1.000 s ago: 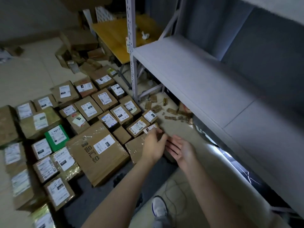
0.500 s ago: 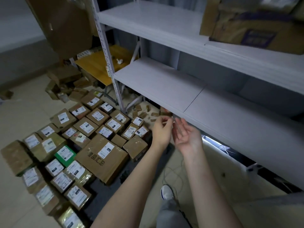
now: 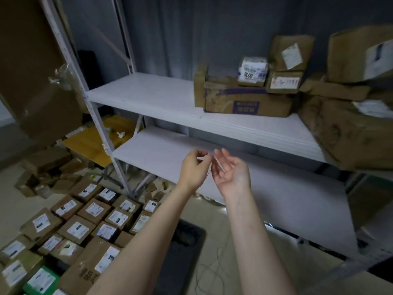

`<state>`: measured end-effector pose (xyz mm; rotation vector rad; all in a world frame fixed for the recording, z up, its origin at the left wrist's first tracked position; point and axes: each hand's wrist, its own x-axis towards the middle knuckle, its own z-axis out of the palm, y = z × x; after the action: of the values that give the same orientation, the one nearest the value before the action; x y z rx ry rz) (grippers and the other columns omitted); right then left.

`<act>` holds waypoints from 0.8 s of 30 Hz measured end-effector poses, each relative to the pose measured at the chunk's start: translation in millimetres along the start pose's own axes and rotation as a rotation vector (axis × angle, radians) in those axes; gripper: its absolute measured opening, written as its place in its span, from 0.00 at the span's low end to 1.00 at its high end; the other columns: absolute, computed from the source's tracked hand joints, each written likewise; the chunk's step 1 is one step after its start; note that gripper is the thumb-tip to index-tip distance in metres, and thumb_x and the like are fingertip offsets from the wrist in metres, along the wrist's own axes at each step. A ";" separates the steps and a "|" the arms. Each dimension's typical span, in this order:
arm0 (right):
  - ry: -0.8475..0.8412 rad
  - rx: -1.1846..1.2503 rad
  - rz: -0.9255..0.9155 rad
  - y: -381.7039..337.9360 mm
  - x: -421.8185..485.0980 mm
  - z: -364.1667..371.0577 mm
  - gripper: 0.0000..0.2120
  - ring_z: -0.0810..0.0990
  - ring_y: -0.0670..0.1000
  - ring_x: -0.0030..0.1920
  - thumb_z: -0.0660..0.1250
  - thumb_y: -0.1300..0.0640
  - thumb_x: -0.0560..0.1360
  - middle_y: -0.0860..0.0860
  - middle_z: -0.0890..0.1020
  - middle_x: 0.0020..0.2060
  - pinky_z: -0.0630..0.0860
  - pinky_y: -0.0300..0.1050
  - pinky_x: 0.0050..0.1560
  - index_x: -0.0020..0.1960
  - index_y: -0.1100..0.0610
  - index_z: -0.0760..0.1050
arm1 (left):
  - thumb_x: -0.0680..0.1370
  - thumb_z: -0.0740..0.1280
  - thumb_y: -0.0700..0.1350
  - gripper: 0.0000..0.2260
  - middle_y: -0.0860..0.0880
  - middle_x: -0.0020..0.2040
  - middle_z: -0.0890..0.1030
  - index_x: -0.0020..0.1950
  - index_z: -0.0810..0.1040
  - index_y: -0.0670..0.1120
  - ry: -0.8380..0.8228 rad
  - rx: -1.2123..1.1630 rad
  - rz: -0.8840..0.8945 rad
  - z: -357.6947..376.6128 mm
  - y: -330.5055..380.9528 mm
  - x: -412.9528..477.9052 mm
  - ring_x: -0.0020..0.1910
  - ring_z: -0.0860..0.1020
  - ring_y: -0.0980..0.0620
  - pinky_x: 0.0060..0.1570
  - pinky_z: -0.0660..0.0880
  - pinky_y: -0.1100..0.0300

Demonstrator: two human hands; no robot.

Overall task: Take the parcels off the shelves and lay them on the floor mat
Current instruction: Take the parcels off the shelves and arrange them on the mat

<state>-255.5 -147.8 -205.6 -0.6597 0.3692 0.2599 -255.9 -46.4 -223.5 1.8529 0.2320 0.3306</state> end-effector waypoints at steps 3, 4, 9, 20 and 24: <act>0.009 -0.039 -0.127 -48.1 5.1 4.5 0.09 0.82 0.53 0.47 0.59 0.62 0.79 0.51 0.87 0.40 0.78 0.42 0.41 0.53 0.58 0.79 | 0.78 0.67 0.45 0.08 0.53 0.50 0.79 0.56 0.77 0.45 -0.028 0.046 0.094 23.0 30.8 22.5 0.49 0.76 0.56 0.42 0.69 0.73; 0.020 -0.057 -0.172 -63.9 6.3 5.3 0.09 0.82 0.53 0.47 0.60 0.61 0.79 0.51 0.87 0.39 0.79 0.42 0.42 0.53 0.57 0.78 | 0.77 0.67 0.45 0.08 0.54 0.50 0.78 0.55 0.76 0.45 -0.034 0.053 0.119 30.9 40.7 29.1 0.47 0.76 0.58 0.40 0.68 0.75; 0.143 -0.138 -0.410 -134.3 10.9 4.3 0.08 0.83 0.53 0.48 0.61 0.60 0.80 0.50 0.87 0.42 0.78 0.43 0.43 0.51 0.56 0.80 | 0.77 0.67 0.44 0.07 0.51 0.52 0.80 0.55 0.76 0.46 -0.074 0.017 0.202 74.5 86.9 58.6 0.44 0.77 0.58 0.39 0.71 0.69; 0.245 -0.330 -0.983 -228.7 -18.8 -16.4 0.10 0.83 0.45 0.43 0.64 0.63 0.78 0.45 0.85 0.42 0.76 0.37 0.38 0.47 0.52 0.82 | 0.77 0.67 0.43 0.06 0.56 0.46 0.78 0.54 0.76 0.46 -0.202 -0.061 0.378 179.0 169.6 62.6 0.45 0.76 0.62 0.43 0.71 0.70; 0.302 -0.447 -1.165 -256.8 -34.1 -24.7 0.11 0.83 0.41 0.41 0.65 0.62 0.76 0.43 0.84 0.38 0.80 0.41 0.42 0.45 0.47 0.82 | 0.77 0.67 0.45 0.06 0.49 0.48 0.80 0.52 0.74 0.47 -0.190 -0.126 0.337 206.6 194.3 62.1 0.47 0.79 0.51 0.47 0.77 0.56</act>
<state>-203.0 -363.2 -69.3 -1.2510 0.1609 -0.9016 -128.6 -270.2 -89.2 1.7825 -0.2296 0.3880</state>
